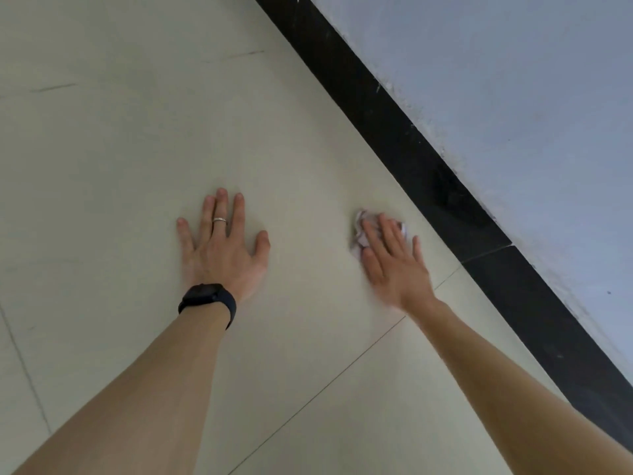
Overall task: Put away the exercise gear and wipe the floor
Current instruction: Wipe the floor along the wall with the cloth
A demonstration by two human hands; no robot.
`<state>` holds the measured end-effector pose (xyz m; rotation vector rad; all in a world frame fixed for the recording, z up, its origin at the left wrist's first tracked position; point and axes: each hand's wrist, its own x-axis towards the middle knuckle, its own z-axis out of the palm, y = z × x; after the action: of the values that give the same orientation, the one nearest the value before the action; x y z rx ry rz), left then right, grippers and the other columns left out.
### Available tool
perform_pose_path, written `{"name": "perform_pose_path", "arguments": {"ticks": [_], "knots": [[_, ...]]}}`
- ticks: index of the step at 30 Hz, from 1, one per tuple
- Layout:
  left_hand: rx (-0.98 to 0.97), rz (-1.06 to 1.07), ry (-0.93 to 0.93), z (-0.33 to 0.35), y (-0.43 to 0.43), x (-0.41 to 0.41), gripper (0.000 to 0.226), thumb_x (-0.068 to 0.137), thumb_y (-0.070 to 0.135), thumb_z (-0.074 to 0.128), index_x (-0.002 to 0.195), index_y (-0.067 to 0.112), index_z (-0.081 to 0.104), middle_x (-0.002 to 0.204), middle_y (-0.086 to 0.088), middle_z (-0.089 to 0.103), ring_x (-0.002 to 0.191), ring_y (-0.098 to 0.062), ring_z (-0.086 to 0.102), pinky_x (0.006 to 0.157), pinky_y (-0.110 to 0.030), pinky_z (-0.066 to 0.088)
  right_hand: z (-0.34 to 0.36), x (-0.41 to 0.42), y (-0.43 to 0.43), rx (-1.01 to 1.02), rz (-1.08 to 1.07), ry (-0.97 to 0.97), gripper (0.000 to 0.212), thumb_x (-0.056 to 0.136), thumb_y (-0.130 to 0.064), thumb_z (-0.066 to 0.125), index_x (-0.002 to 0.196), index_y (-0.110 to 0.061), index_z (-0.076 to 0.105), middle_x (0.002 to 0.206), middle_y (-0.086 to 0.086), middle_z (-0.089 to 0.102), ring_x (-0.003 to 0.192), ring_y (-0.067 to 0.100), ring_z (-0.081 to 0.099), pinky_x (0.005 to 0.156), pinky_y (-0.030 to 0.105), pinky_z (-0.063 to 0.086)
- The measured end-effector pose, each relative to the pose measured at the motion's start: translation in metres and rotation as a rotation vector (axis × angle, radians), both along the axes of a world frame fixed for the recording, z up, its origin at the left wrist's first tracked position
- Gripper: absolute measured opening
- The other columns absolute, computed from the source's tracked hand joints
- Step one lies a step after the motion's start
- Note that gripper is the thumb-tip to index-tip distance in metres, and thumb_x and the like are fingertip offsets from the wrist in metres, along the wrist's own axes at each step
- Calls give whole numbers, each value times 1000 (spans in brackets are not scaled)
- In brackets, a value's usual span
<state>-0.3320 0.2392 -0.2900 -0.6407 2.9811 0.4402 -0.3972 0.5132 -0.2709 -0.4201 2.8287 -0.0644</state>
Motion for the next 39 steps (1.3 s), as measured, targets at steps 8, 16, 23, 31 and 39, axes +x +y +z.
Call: {"name": "perform_pose_path", "arguments": {"ticks": [8, 16, 23, 31, 39], "knots": [[-36, -22, -14, -4, 1, 0, 72, 96, 60, 11, 158, 28, -6, 166, 4, -10, 152, -14, -12, 120, -55, -6, -6, 81, 6, -33, -164, 8, 60, 97, -51, -1, 155, -39, -13, 167, -1, -10, 152, 16, -17, 123, 49, -2], [-47, -167, -11, 21, 80, 33, 63, 100, 49, 17, 158, 32, -3, 166, -1, -6, 152, -22, -11, 118, -58, -9, 9, 108, 22, -38, 85, -69, 57, 98, -54, -4, 151, -45, -22, 161, -10, -30, 146, 10, -32, 122, 43, -14], [13, -220, 20, -9, 161, 70, 67, 95, 53, 17, 157, 36, -3, 165, 2, -11, 152, -18, -13, 120, -55, -8, -4, 35, 46, -18, -132, -32, 60, 102, -51, 2, 155, -31, -19, 163, -3, -25, 149, 16, -25, 122, 44, -13], [6, -236, -25, -6, 161, 70, 68, 96, 52, 22, 158, 35, 0, 166, 0, -8, 152, -21, -9, 120, -56, -6, -6, 113, 146, -89, -575, 5, 57, 104, -48, 12, 157, -35, -5, 167, -4, -10, 152, 15, -14, 123, 51, -5], [-24, -401, -243, 11, 149, 72, 83, 90, 75, 12, 153, 32, -20, 161, -5, -29, 148, -23, -27, 117, -57, -13, 1, 300, 82, -117, 28, -9, 54, 106, -48, 13, 158, -38, 2, 167, 0, 2, 154, 18, -5, 120, 49, -1]]}}
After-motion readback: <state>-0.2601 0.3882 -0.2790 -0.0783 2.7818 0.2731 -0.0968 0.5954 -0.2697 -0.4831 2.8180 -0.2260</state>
